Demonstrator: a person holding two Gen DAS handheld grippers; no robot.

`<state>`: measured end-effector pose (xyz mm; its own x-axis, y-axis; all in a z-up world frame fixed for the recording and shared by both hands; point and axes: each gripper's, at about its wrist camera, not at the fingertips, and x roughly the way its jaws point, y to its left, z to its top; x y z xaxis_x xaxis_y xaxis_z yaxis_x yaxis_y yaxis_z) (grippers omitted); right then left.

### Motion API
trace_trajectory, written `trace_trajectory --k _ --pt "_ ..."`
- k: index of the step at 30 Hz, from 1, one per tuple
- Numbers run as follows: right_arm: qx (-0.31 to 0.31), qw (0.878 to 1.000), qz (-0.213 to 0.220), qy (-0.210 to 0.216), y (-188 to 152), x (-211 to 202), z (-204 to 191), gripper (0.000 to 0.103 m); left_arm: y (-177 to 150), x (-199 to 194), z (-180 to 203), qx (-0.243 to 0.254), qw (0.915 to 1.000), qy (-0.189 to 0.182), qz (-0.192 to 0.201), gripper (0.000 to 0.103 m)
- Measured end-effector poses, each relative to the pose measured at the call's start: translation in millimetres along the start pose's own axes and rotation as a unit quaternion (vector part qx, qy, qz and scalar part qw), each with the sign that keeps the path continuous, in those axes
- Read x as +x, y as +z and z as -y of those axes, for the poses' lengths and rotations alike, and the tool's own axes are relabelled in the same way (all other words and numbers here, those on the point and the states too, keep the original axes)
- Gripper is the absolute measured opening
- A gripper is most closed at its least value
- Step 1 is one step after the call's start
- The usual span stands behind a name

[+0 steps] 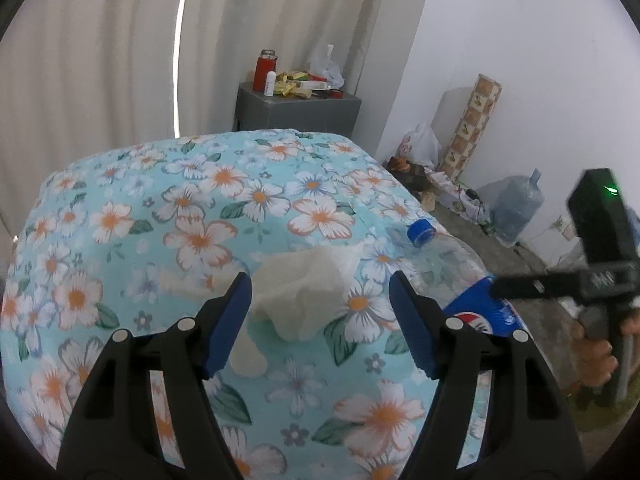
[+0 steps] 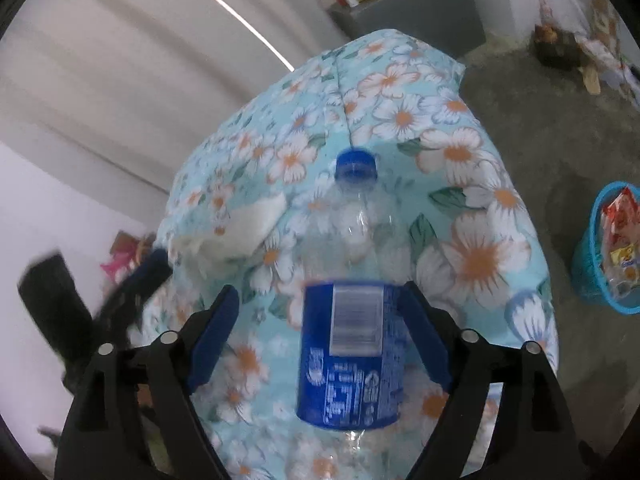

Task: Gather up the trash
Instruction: 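Grasp the blue-labelled plastic bottle with the right tool and lift it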

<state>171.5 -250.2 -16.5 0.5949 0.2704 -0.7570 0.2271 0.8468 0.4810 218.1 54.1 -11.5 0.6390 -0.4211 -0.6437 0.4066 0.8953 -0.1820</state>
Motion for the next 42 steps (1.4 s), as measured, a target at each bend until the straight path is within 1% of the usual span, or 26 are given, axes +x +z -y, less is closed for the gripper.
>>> trace_trajectory --k 2,5,6,7,8,9,10,11,12,15,18,20,22,24,25,26,27,28,30,32,35,37,39,40,41,42 --pt "-0.004 1.000 -0.003 -0.013 -4.4 0.2 -0.2 0.081 2.6 12.2 3.3 0.017 0.9996 0.016 -0.013 0.066" --pt "-0.008 0.999 -0.008 -0.036 -11.3 3.2 0.3 0.081 0.4 36.4 7.4 0.047 0.9967 0.048 -0.046 0.054" --pt "-0.006 0.999 -0.008 -0.039 -14.9 2.5 1.6 0.081 -2.6 44.3 7.1 0.052 0.9951 0.060 -0.060 0.047" --pt "-0.002 0.999 -0.007 -0.036 -18.6 1.8 3.1 0.081 -5.2 46.5 5.8 0.050 0.9946 0.062 -0.067 0.037" --pt "0.003 1.000 -0.005 -0.030 -24.5 1.0 5.7 0.081 -7.2 46.5 4.3 0.046 0.9947 0.059 -0.070 0.031" --pt "0.007 1.000 -0.003 -0.025 -29.1 0.7 7.3 0.080 -9.9 43.9 2.2 0.036 0.9954 0.052 -0.072 0.019" --pt "0.008 1.000 -0.001 -0.025 -32.4 0.2 7.7 0.075 -11.7 41.1 1.1 0.032 0.9957 0.049 -0.073 0.011" --pt "0.009 0.999 0.000 -0.031 -36.9 0.6 9.1 0.067 -13.5 37.9 0.6 0.030 0.9958 0.046 -0.073 0.009" --pt "0.012 0.999 0.000 -0.035 -40.1 1.2 10.7 0.063 -15.7 32.0 0.8 0.027 0.9961 0.043 -0.073 0.008" --pt "0.025 1.000 0.004 -0.016 -44.9 -0.8 18.5 0.061 -21.5 11.1 4.9 0.026 0.9970 0.029 -0.067 0.006" --pt "0.028 1.000 0.004 -0.007 -48.0 -4.7 20.6 0.060 -27.3 -14.0 8.7 0.010 0.9976 0.001 -0.068 0.006" --pt "0.024 1.000 0.004 -0.002 -51.8 -9.7 20.6 0.060 -33.8 -30.9 10.5 -0.008 0.9965 -0.030 -0.078 0.006" --pt "0.022 1.000 0.003 0.003 -58.2 -15.7 21.9 0.060 -45.2 -45.0 13.8 -0.024 0.9919 -0.068 -0.105 0.007" --pt "0.020 1.000 -0.001 0.007 -64.0 -20.6 23.9 0.060 -62.8 -50.8 18.4 -0.044 0.9801 -0.115 -0.156 0.009" --pt "0.018 1.000 -0.005 0.009 -67.2 -23.0 24.9 0.060 -72.6 -51.4 21.3 -0.053 0.9725 -0.134 -0.183 0.013" --pt "0.016 1.000 -0.009 0.010 -71.1 -25.9 26.2 0.060 -82.7 -51.9 25.0 -0.059 0.9638 -0.152 -0.211 0.025" --pt "0.014 1.000 -0.012 0.010 -74.3 -28.1 27.2 0.060 -88.9 -52.8 27.6 -0.063 0.9582 -0.164 -0.226 0.039" --pt "0.012 1.000 -0.013 0.009 -76.9 -29.7 28.0 0.060 -94.3 -55.8 29.8 -0.067 0.9550 -0.174 -0.230 0.050" --pt "0.007 1.000 -0.018 0.005 -81.8 -31.5 29.1 0.060 -97.1 -64.0 31.8 -0.070 0.9560 -0.190 -0.213 0.057" --pt "0.006 1.000 -0.021 0.003 -84.5 -31.9 30.2 0.061 -93.3 -70.0 30.5 -0.070 0.9604 -0.194 -0.187 0.058" --pt "0.005 1.000 -0.020 0.000 -85.2 -31.6 29.8 0.061 -83.5 -70.6 24.3 -0.081 0.9664 -0.187 -0.156 0.059" --pt "0.006 1.000 -0.020 -0.002 -85.1 -31.8 29.3 0.061 -76.3 -69.2 20.2 -0.082 0.9718 -0.170 -0.141 0.059" --pt "0.006 1.000 -0.019 -0.004 -85.5 -31.5 27.9 0.061 -69.8 -66.3 14.7 -0.073 0.9806 -0.128 -0.129 0.059" --pt "0.007 1.000 -0.018 -0.004 -85.4 -31.2 27.8 0.061 -69.4 -65.5 11.8 -0.070 0.9832 -0.110 -0.128 0.059" --pt "0.008 1.000 -0.018 -0.004 -85.4 -31.1 27.8 0.061 -69.5 -64.5 8.2 -0.071 0.9840 -0.101 -0.128 0.059" --pt "0.009 1.000 -0.018 -0.004 -85.5 -30.9 27.7 0.061 -70.9 -63.6 3.4 -0.078 0.9826 -0.105 -0.132 0.058"
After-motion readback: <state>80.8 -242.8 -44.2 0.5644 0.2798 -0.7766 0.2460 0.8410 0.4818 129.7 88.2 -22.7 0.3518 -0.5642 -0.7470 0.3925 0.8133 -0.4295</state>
